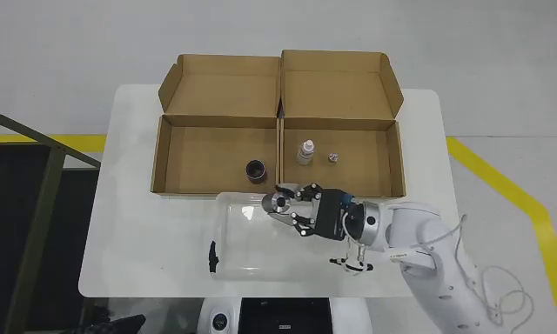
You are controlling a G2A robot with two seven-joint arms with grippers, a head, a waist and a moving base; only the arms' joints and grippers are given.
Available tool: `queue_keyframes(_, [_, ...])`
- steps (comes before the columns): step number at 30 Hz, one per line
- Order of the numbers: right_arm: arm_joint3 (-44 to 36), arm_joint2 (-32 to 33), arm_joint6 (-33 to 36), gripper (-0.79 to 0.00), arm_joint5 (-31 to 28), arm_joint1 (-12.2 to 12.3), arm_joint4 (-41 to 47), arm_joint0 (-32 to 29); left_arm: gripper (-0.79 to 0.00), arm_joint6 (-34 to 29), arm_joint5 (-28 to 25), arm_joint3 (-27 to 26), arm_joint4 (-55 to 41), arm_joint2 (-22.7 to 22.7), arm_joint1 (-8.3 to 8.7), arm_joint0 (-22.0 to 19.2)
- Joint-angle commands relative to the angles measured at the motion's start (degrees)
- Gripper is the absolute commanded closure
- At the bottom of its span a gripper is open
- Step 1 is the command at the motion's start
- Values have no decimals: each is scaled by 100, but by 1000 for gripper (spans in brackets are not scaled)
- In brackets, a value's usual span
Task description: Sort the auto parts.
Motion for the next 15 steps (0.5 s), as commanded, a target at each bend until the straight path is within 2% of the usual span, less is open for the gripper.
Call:
queue_keyframes(1, [-3, 3, 14, 0, 2, 5, 20, 10, -785, 0, 0, 0, 0, 0, 0, 0])
queue_keyframes(15, [354, -331, 39, 0, 175, -20, -121, 314, -785, 0, 0, 0, 0, 0, 0, 0])
